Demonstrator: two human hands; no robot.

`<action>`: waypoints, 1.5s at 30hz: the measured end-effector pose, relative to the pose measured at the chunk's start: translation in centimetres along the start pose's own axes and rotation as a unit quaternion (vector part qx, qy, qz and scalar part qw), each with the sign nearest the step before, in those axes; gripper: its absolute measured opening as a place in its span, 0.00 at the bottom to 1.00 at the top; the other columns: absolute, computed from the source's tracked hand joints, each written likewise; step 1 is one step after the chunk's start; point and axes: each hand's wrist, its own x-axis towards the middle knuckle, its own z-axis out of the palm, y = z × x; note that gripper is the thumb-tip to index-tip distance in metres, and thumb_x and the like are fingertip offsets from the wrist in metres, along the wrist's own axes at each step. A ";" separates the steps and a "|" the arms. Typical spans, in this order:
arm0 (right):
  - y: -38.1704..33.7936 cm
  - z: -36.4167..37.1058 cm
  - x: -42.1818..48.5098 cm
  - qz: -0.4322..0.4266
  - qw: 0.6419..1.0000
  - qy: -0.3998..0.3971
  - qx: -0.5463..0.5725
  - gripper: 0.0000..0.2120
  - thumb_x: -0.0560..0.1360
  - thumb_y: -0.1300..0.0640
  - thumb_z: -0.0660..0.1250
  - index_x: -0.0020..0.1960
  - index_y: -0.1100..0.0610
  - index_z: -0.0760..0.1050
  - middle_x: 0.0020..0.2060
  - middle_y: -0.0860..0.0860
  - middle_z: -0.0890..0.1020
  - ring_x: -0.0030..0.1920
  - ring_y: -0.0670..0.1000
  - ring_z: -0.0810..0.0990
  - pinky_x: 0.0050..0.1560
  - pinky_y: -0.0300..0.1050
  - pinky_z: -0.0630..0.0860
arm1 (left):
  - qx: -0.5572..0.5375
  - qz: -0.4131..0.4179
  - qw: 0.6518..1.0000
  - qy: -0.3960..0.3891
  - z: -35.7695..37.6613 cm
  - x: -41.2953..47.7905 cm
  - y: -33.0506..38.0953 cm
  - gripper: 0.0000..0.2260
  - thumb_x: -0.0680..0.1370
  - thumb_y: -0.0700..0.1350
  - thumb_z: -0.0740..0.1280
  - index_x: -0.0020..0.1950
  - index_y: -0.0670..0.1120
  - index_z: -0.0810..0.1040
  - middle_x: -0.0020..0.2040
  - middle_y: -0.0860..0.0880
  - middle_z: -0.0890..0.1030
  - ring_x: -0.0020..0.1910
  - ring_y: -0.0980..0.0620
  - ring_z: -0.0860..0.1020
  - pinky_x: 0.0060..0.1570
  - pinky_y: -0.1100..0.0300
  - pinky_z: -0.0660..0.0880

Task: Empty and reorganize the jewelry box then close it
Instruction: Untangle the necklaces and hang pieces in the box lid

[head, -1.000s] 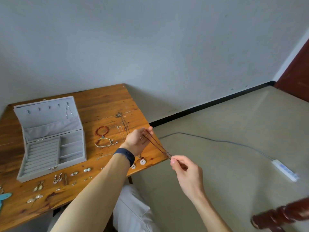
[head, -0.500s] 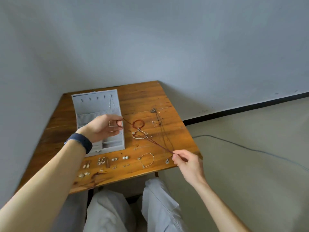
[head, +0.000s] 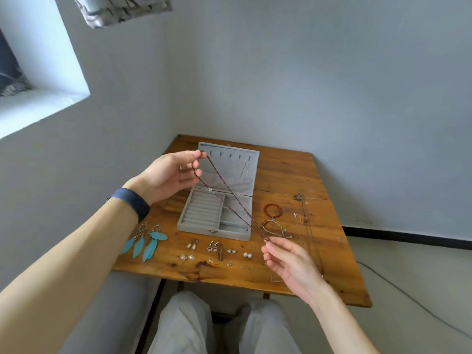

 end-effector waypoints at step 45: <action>-9.0 7.4 25.0 -0.293 0.718 0.105 -0.622 0.09 0.78 0.54 0.61 0.55 0.49 0.77 0.44 0.42 0.81 0.43 0.43 0.78 0.39 0.33 0.70 | 0.520 0.251 0.805 0.134 3.5 18.4 4.1 0.07 0.80 0.53 0.67 0.52 0.54 0.84 0.45 0.57 0.83 0.44 0.57 0.81 0.49 0.60 0.79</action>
